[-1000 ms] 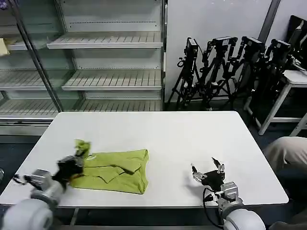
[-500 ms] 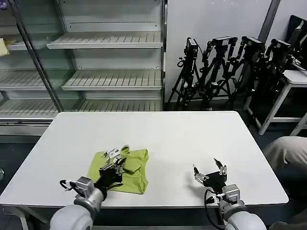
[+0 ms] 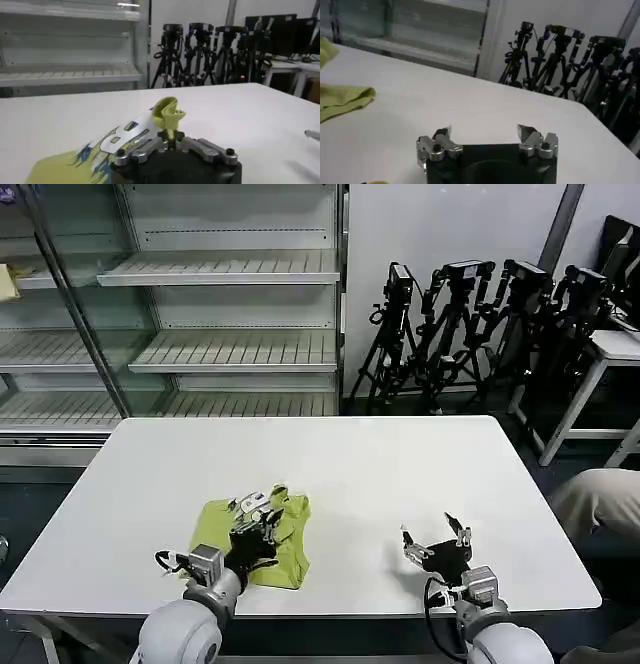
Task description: Fold and organize the clothes.
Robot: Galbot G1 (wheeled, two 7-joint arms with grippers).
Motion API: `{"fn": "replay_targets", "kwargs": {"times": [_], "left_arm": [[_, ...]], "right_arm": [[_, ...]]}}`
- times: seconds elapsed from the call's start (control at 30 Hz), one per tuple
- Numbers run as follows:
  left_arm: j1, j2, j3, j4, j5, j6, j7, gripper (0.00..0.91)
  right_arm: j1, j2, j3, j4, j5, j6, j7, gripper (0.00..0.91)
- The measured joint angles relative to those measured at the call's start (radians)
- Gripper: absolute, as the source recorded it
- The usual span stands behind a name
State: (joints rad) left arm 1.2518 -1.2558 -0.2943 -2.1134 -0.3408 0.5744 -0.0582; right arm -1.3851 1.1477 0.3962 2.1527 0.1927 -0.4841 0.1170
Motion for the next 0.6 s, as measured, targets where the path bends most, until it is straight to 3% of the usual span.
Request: {"fn": "replay_targets", "kwargs": {"times": [0.27, 0.6], "left_arm": [[-0.006, 0.0, -0.006, -0.02, -0.022, -0.025, 0.008, 0.907], [0.058, 0.045, -0.194, -0.046, -0.046, -0.05, 0.019, 0.907]], "right_arm": [[0.007, 0.005, -0.005, -0.005, -0.002, 0.001, -0.004, 0.907], [0.019, 0.017, -0.019, -0.012, -0.003, 0.003, -0.008, 0.907]]}}
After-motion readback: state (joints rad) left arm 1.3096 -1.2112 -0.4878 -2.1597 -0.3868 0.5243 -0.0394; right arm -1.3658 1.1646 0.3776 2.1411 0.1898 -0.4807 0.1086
